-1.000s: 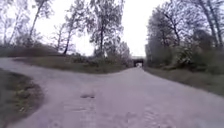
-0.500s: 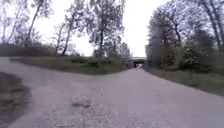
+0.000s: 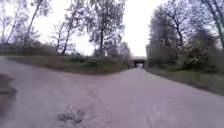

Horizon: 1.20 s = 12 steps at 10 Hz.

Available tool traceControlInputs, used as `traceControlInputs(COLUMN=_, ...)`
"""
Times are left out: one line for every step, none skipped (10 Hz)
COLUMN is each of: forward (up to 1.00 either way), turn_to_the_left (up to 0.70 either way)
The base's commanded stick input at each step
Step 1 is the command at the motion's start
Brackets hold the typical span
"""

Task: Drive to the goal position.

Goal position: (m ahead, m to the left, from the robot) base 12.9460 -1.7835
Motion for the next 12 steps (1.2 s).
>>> traceControlInputs(forward=1.0, turn_to_the_left=0.0)
traceControlInputs(forward=1.0, turn_to_the_left=0.0)
traceControlInputs(forward=1.0, turn_to_the_left=0.0)
traceControlInputs(forward=1.0, turn_to_the_left=0.0)
traceControlInputs(forward=1.0, turn_to_the_left=0.0)
traceControlInputs(forward=1.0, turn_to_the_left=0.0)
traceControlInputs(forward=1.0, turn_to_the_left=0.0)
traceControlInputs(forward=1.0, turn_to_the_left=0.0)
traceControlInputs(forward=1.0, turn_to_the_left=0.0)
traceControlInputs(forward=1.0, turn_to_the_left=0.0)
traceControlInputs(forward=1.0, turn_to_the_left=0.0)
traceControlInputs(forward=1.0, turn_to_the_left=0.0)
